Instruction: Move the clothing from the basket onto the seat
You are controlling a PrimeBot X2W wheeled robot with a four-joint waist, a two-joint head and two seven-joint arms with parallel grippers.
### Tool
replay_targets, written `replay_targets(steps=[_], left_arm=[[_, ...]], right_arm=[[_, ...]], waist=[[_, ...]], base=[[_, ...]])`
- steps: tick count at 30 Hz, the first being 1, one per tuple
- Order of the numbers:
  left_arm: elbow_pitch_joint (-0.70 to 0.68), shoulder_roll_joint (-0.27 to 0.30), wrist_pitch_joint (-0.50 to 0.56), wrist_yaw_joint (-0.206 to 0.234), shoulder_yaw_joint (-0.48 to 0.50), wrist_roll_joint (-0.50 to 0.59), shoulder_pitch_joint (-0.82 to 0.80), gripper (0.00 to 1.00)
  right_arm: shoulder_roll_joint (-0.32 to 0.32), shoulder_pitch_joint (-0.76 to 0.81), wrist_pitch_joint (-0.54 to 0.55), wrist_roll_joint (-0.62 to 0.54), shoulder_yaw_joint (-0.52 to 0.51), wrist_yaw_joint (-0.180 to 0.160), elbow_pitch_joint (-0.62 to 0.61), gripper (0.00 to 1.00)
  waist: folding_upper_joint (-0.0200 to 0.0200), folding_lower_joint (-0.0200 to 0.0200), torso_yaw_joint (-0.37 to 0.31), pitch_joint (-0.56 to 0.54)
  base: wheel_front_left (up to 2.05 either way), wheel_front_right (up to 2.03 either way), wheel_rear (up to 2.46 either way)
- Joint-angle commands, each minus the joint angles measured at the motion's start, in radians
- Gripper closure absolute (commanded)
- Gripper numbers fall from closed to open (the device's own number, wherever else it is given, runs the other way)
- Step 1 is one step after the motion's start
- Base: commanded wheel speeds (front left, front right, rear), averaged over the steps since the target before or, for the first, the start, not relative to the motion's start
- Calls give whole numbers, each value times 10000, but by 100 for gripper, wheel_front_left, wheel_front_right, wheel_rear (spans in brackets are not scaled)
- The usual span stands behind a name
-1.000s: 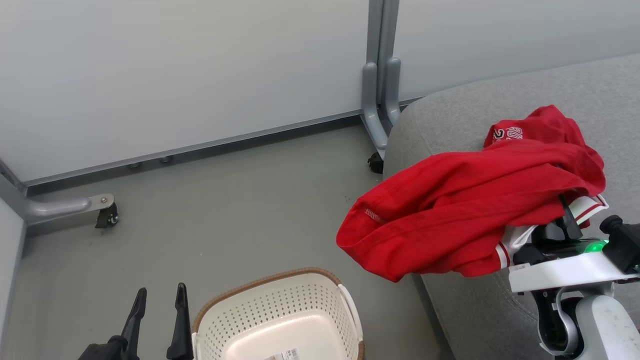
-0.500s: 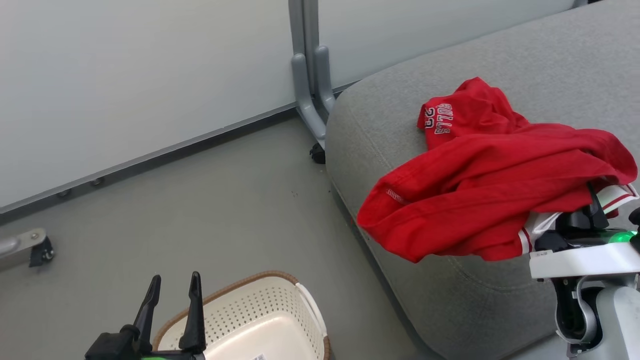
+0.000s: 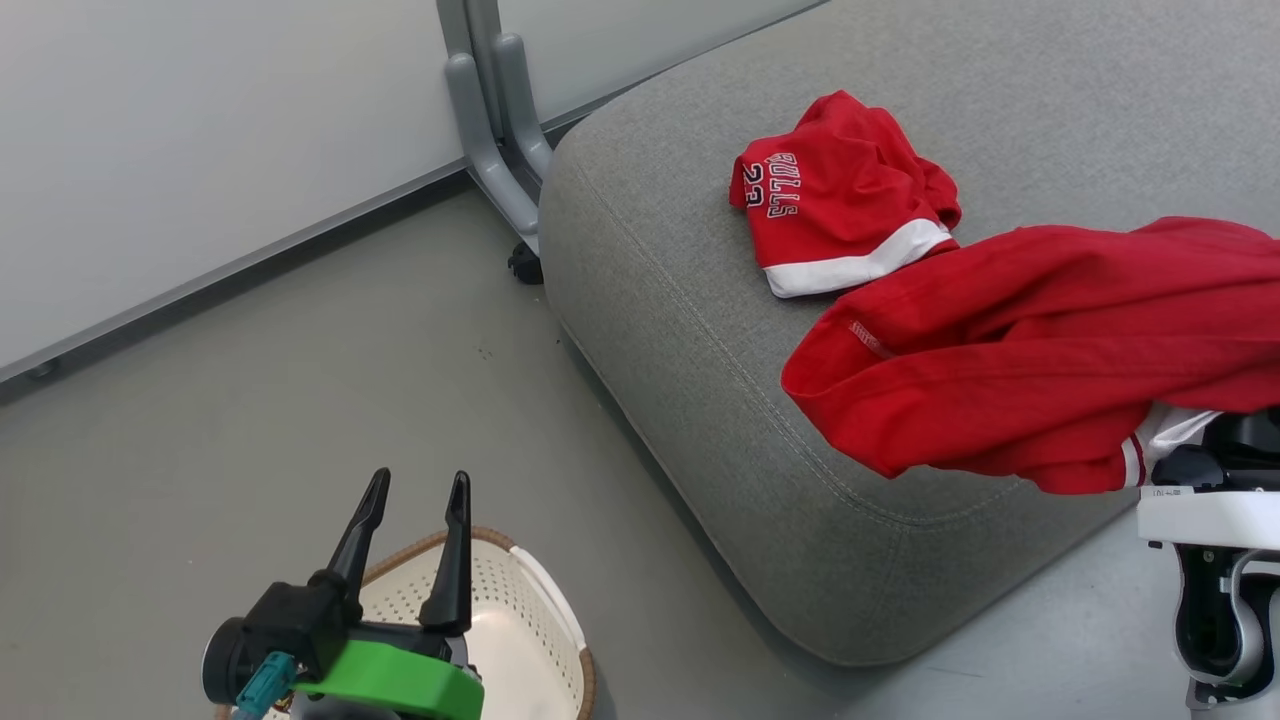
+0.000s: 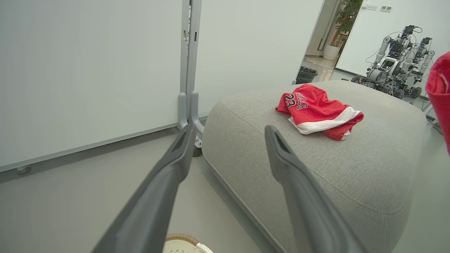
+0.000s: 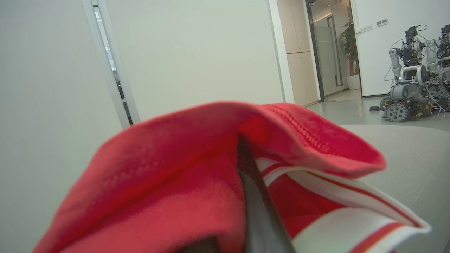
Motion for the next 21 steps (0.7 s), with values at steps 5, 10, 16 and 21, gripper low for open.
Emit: replay_targets(steps=[5,10,16,21], left_arm=[[169,43,-3,-32,-237,58,-446,0],[277,43,-1,-32,-309,83,-618,0],[296,43,-1,-32,-235,85,-518,0],[172,43,-3,-32,-65,103,-208,0]], right_arm=[[168,238,-33,-60,-286,0,-289,100],[244,261,-33,-89,-418,0,-408,100],[280,267,-33,-125,-455,0,-410,100],[-10,-32,-33,-210,-176,0,-225,100]], waist=[[0,0,-267,325],[0,0,-301,395],[0,0,-297,406],[0,0,-269,420]], base=[[0,0,0],[0,0,0],[0,0,0],[0,0,0]])
